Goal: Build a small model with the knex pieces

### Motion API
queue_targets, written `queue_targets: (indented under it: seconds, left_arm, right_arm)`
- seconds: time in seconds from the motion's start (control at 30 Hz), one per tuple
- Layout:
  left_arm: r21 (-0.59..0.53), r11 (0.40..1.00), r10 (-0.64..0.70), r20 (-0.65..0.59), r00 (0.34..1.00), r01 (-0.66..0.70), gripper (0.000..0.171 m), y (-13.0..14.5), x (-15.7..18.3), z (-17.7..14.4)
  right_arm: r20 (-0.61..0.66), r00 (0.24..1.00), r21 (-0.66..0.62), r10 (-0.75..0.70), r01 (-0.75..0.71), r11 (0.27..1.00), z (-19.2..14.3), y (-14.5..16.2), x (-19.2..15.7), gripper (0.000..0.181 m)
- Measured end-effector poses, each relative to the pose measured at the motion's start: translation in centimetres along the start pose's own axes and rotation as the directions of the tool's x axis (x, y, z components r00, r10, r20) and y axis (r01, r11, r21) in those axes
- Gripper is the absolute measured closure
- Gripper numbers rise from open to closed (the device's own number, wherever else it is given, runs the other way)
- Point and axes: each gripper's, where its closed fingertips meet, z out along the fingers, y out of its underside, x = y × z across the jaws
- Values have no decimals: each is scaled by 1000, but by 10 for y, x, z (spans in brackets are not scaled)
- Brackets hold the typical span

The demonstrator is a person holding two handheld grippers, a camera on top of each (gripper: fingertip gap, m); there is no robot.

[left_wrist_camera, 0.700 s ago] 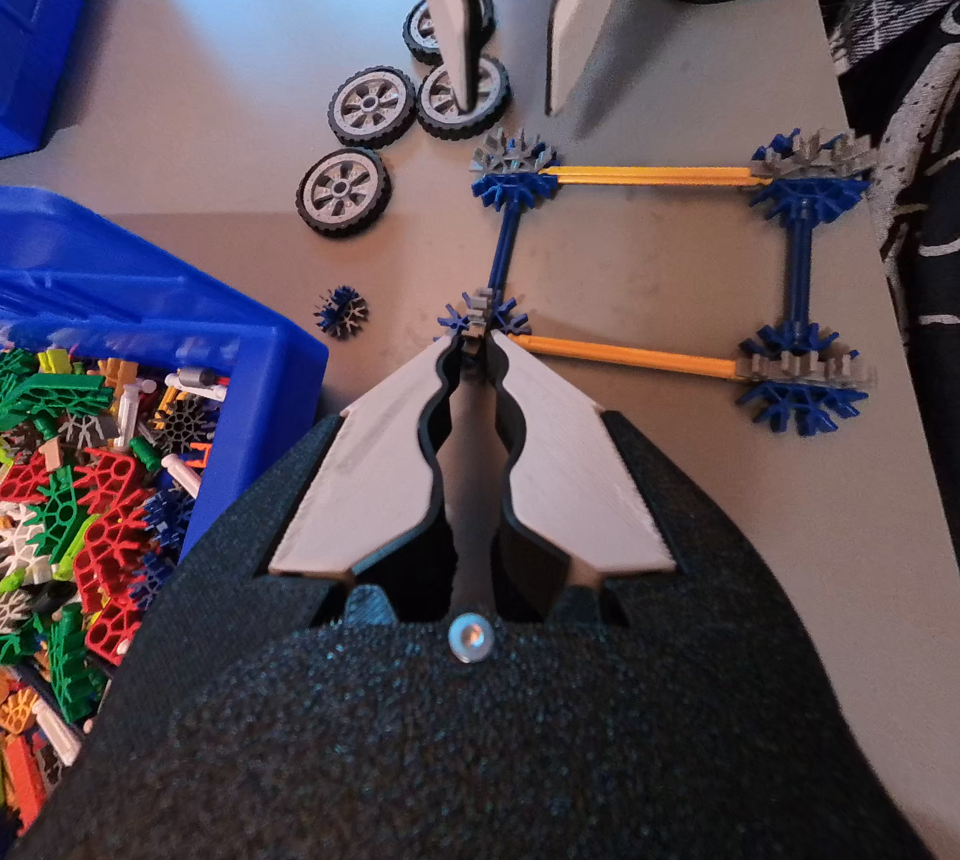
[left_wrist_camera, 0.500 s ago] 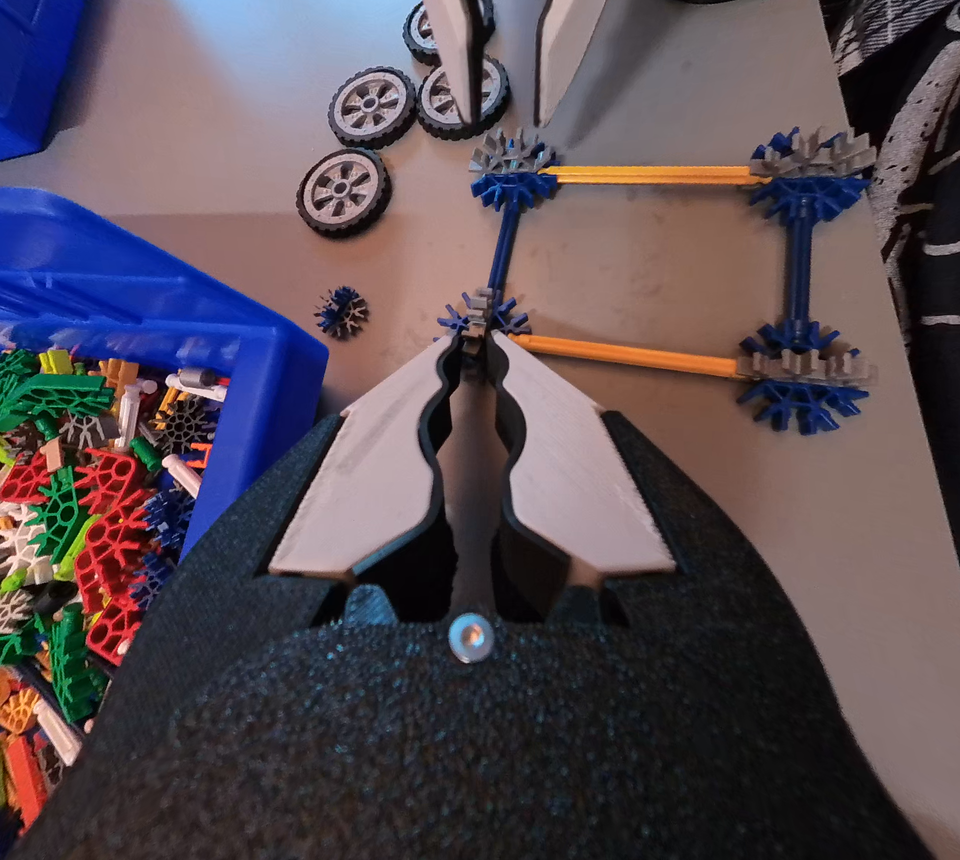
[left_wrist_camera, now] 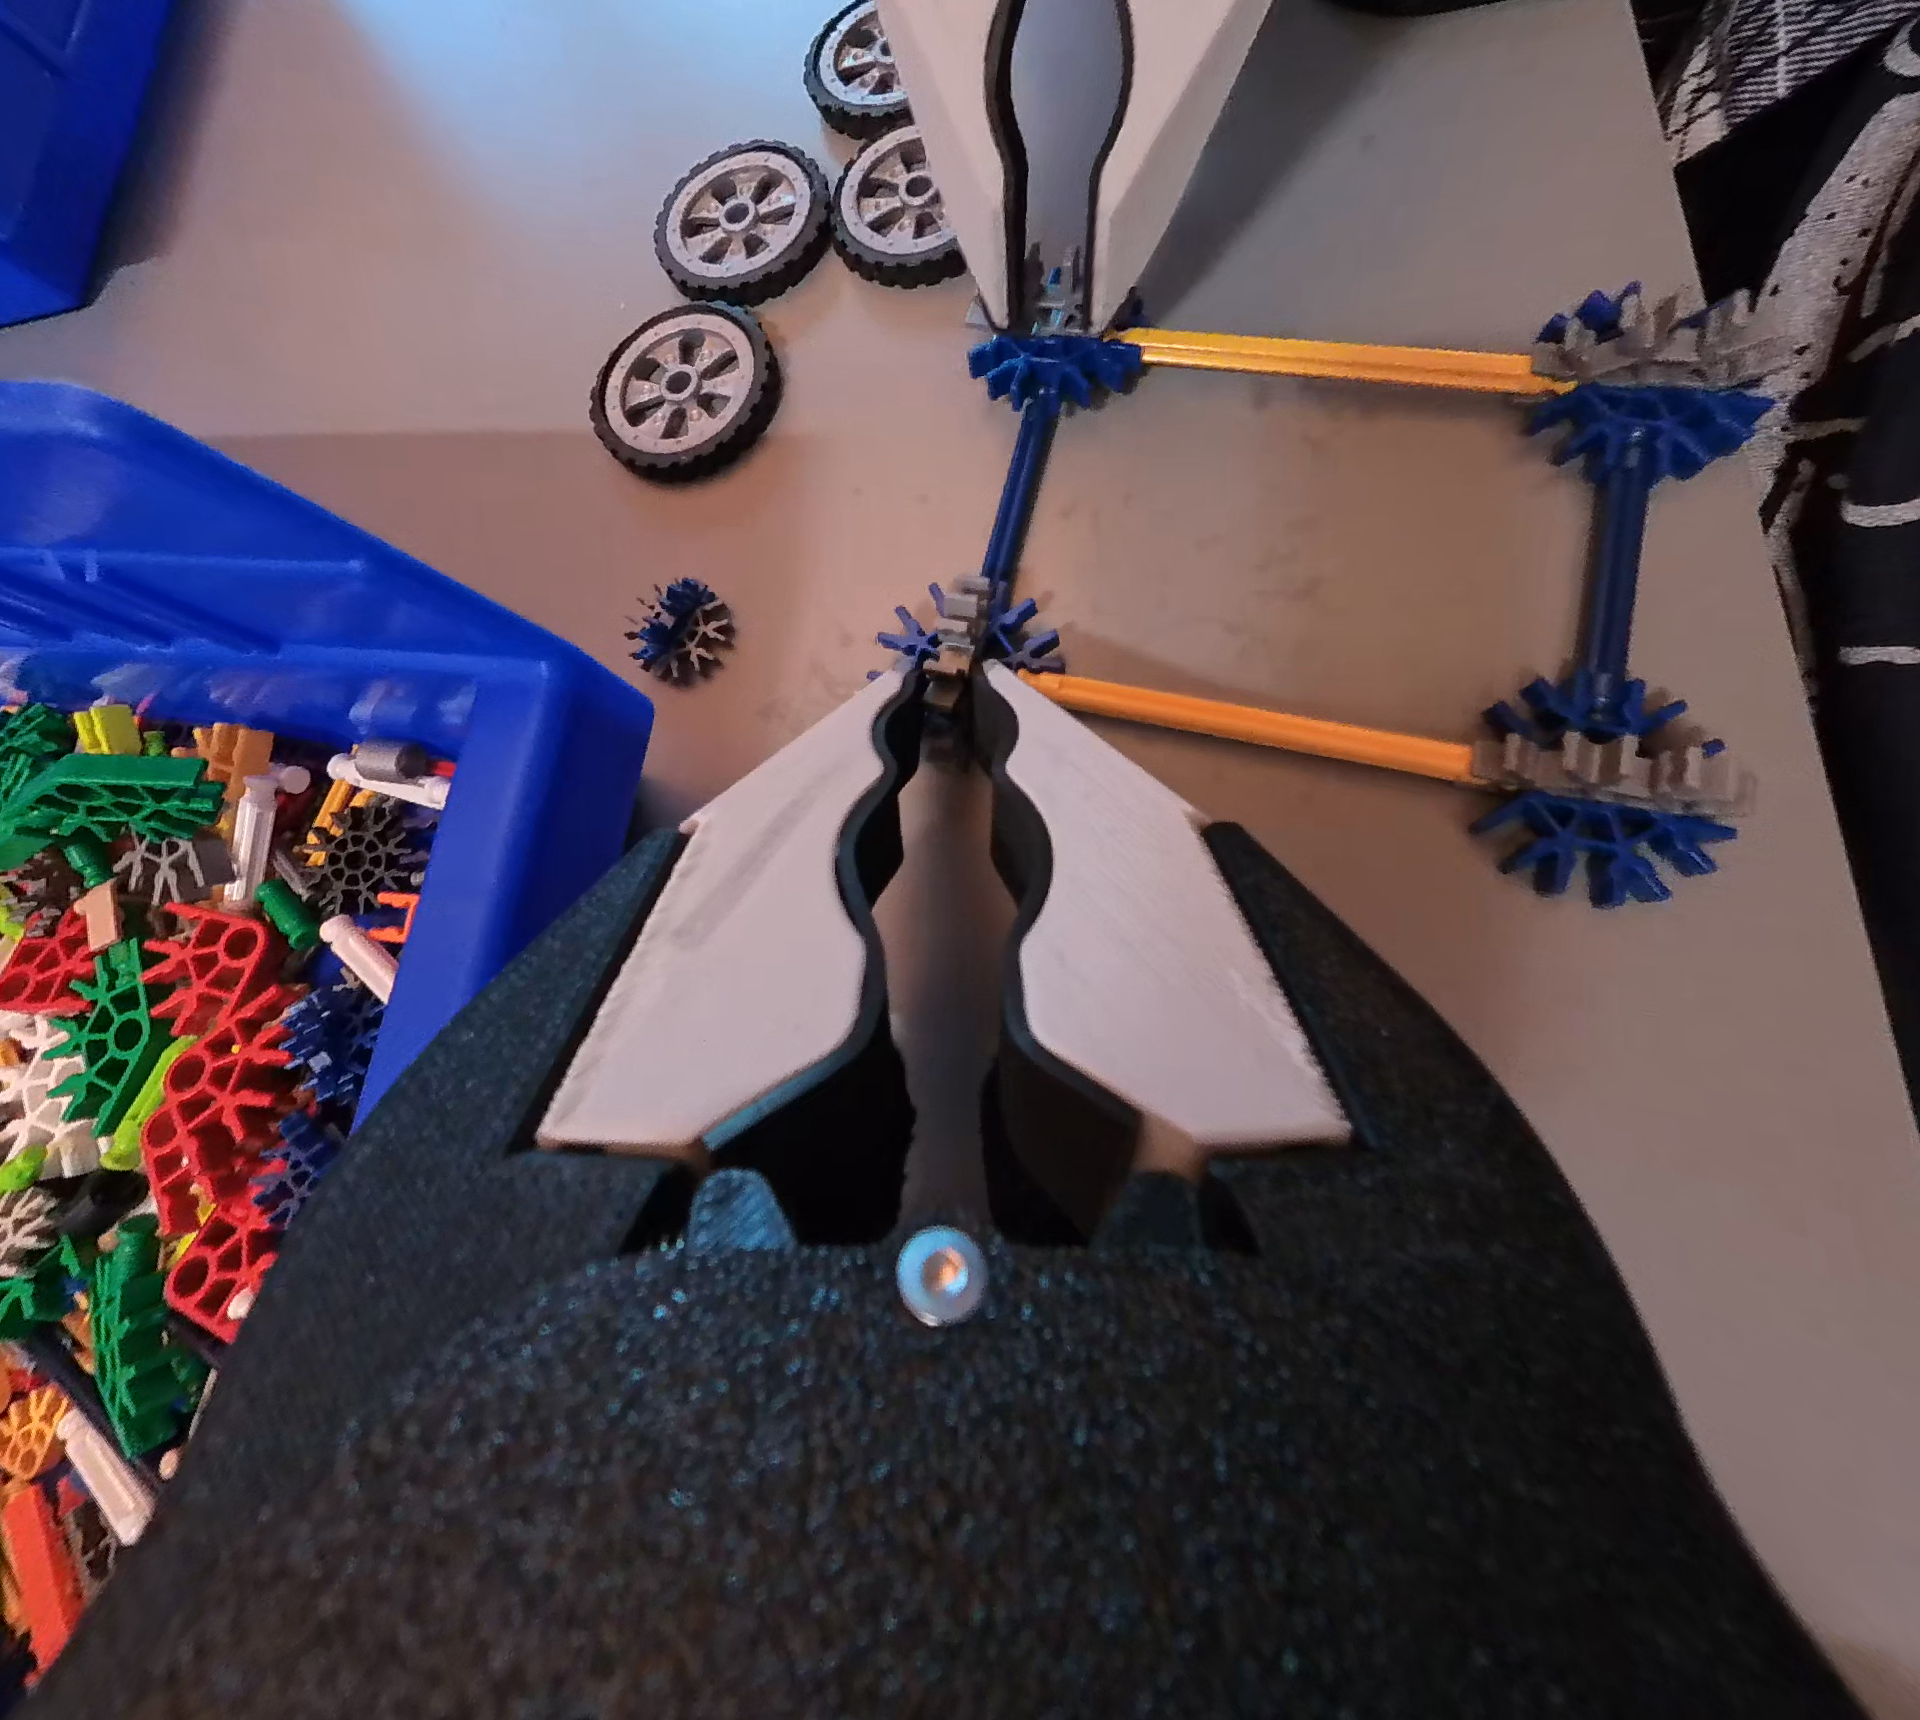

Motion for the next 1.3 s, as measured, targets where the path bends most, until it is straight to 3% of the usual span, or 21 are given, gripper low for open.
queue_targets:
  seconds: [0.13, 0.2, 0.33, 0.6, 1.3]
  left_arm:
    - [-1, 1000, 0, 5, 1000, 0, 164, 0, -1, 0]
    - [-1, 1000, 1, 6, 1000, -1, 165, 0, -1, 1]
    - [-1, 1000, 0, 3, 1000, 0, 165, 0, -1, 1]
    - [-2, 1000, 2, 7, 1000, -2, 165, 0, -1, 1]
    - [-6, 1000, 2, 12, 1000, -2, 165, 0, -1, 1]
  right_arm:
    - [15, 999, -6, -29, 29, 1000, 3, -1, -6, 177]
    - [9, 1000, -10, -1, 1, 1000, 2, 1, -2, 167]
    - [37, 999, 87, 11, -14, 996, -13, -17, -5, 168]
    - [-48, 998, -83, -37, 33, 996, 4, 3, 8, 181]
    - [5, 999, -196, -39, 40, 980, 9, 5, 6, 181]
